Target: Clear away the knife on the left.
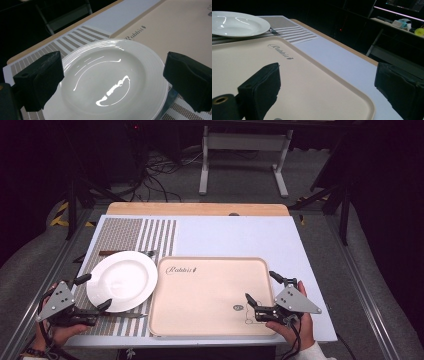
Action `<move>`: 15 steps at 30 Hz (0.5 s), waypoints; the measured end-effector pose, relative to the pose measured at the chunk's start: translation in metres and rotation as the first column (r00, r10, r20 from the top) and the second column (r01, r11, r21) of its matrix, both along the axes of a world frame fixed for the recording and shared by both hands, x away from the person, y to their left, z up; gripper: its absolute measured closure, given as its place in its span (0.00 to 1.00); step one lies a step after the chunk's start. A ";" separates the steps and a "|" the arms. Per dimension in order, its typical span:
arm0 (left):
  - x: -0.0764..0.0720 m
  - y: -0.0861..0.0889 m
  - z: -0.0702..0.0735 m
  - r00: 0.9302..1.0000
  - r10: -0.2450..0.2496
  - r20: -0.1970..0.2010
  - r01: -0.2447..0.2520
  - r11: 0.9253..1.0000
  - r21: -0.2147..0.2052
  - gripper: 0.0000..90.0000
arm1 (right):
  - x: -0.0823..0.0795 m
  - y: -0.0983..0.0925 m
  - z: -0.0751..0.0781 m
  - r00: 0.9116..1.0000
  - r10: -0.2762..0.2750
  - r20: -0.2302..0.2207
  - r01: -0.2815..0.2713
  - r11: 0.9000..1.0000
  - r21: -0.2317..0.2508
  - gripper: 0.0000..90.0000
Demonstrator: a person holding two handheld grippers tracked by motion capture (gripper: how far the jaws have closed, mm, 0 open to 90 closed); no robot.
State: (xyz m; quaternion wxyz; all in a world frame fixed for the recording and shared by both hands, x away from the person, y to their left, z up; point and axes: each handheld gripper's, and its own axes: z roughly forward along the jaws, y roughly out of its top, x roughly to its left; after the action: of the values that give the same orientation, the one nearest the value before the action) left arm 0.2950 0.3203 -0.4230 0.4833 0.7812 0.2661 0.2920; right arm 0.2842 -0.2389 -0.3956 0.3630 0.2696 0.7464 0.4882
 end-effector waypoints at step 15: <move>-0.008 0.007 -0.003 0.999 0.011 -0.045 -0.009 1.000 0.029 0.06 | 0.006 0.006 0.002 1.000 0.015 -0.001 -0.015 1.000 0.004 0.09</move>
State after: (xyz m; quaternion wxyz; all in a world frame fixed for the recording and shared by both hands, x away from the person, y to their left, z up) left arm 0.2867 0.3277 -0.4260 0.4645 0.7931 0.2767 0.2805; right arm 0.2900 -0.2330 -0.3938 0.3584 0.2651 0.7475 0.4925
